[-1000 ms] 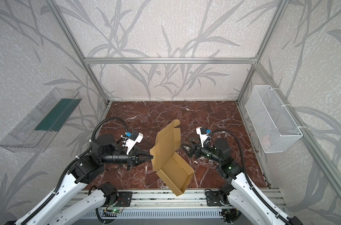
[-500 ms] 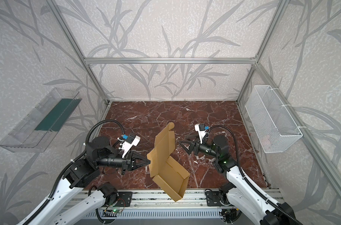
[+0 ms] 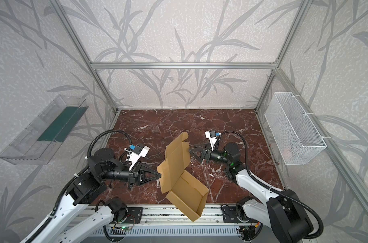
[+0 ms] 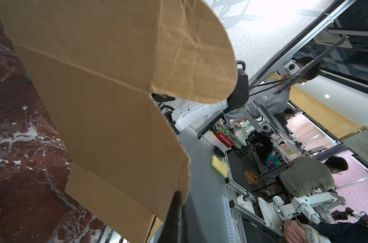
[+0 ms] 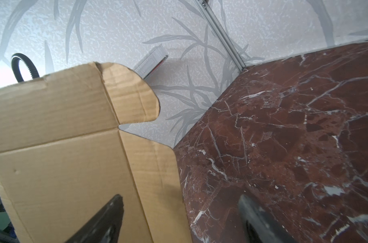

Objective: Fold the paper box
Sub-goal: 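Hold the lid up with left gripper while right gripper grasps the lid's side flap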

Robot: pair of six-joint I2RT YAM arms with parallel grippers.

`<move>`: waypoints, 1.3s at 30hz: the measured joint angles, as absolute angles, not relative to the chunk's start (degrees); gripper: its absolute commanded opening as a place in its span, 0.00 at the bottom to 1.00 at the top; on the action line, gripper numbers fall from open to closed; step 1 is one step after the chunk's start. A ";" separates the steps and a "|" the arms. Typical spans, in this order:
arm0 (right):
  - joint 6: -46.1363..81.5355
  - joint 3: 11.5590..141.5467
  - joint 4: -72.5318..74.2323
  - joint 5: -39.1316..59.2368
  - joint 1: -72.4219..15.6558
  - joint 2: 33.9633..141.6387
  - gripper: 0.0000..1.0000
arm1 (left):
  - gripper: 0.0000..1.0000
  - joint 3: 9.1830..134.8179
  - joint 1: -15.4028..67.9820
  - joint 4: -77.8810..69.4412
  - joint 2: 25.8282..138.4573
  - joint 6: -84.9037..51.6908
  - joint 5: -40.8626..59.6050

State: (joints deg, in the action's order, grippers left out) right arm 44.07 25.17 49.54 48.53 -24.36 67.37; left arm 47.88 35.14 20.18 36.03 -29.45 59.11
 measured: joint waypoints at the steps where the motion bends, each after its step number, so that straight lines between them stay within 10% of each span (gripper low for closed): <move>1: 44.88 25.19 51.62 49.12 -24.64 68.77 0.84 | 0.00 47.86 35.14 19.90 36.05 -29.67 59.22; 14: 49.06 25.78 62.92 54.11 -28.21 73.34 0.73 | 0.00 47.83 35.14 18.48 36.07 -30.94 60.12; 22: 50.89 25.85 65.32 56.03 -28.45 72.27 0.44 | 0.00 47.86 35.14 20.23 36.05 -29.47 60.14; 39: 30.70 25.71 26.57 41.74 -28.45 50.24 0.10 | 0.00 48.90 35.14 31.48 35.57 -20.29 54.30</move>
